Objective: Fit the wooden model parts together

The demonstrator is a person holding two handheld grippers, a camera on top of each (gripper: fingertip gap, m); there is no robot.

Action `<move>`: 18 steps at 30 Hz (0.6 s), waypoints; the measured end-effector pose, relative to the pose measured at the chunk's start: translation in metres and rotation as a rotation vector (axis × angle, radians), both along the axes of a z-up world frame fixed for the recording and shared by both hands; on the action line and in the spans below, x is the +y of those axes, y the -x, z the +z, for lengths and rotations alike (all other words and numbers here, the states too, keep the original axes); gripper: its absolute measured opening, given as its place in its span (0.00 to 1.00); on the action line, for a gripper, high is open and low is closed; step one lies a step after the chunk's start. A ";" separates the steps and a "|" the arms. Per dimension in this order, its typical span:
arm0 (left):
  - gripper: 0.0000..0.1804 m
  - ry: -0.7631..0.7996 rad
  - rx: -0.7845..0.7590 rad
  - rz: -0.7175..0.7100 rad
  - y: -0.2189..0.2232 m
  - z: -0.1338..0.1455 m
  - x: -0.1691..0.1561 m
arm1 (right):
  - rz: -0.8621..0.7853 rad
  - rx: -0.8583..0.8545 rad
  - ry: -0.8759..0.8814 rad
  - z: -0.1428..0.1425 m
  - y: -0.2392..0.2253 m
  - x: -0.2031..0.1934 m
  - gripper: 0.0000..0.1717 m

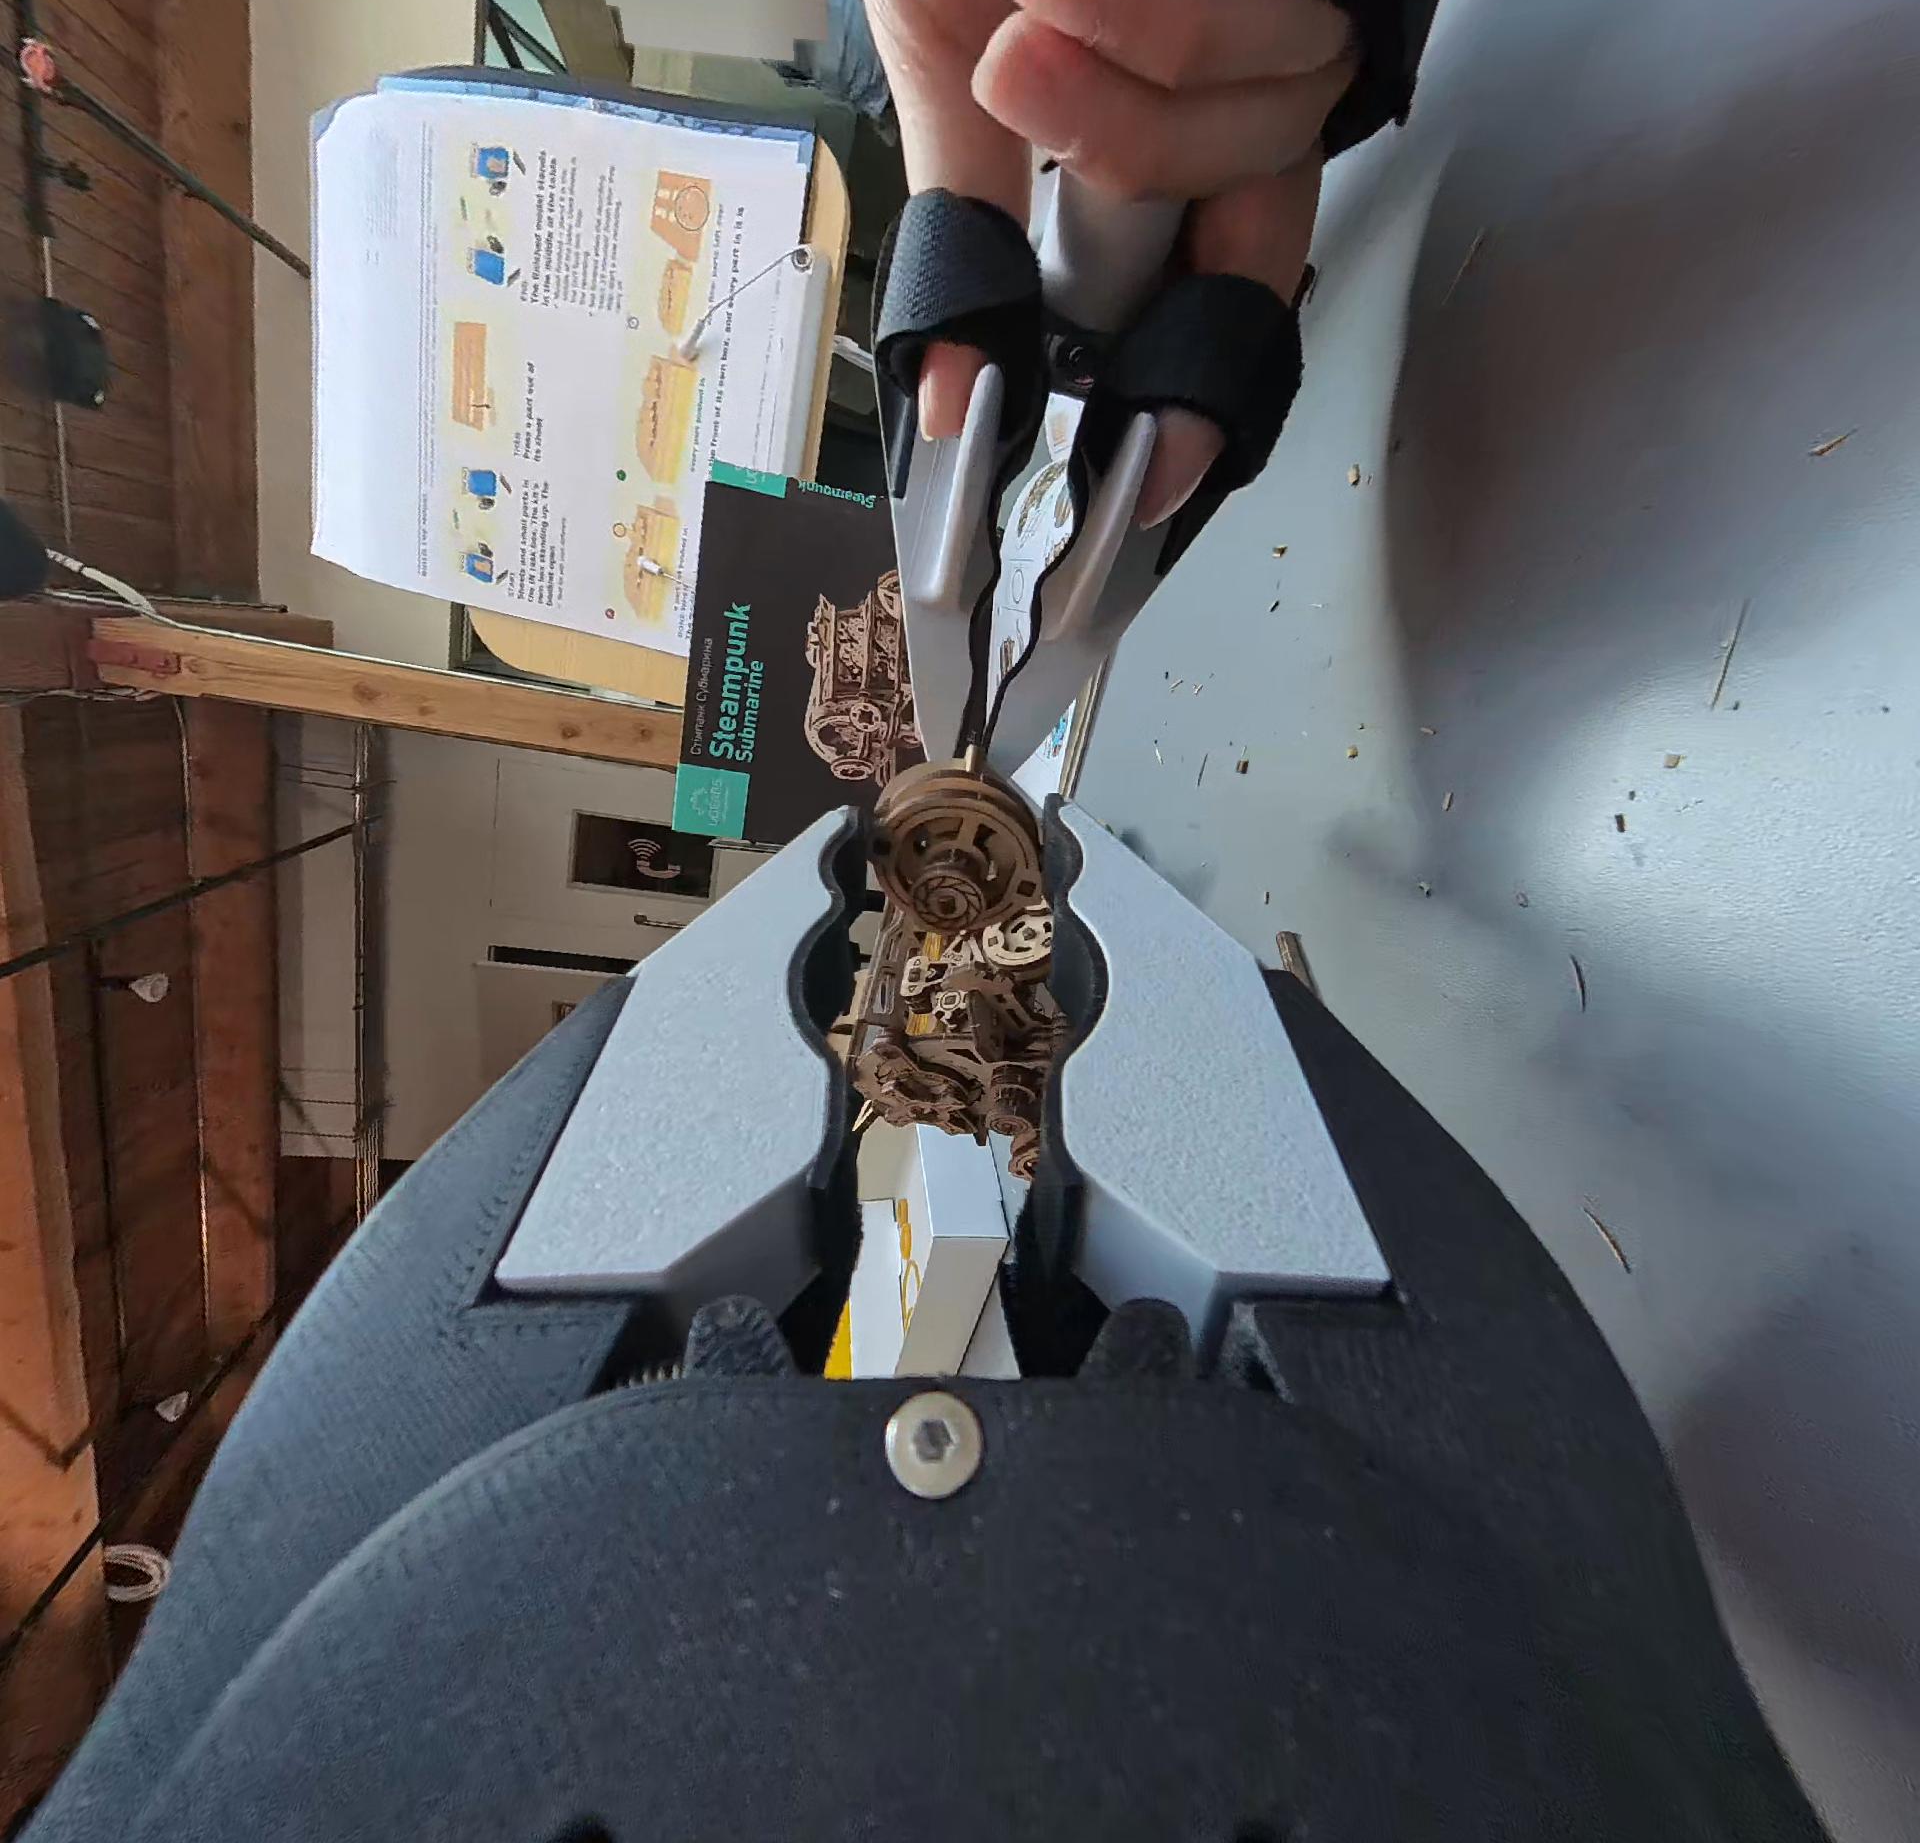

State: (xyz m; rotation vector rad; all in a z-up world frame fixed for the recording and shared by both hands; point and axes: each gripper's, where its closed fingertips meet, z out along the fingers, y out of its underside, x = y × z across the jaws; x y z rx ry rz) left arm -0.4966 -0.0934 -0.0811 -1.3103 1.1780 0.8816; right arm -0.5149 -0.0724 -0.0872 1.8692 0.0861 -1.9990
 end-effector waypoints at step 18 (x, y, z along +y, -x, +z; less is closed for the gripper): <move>0.17 0.384 -1.097 0.082 0.041 0.039 0.021 | 0.226 0.623 -2.448 0.033 0.000 0.045 0.27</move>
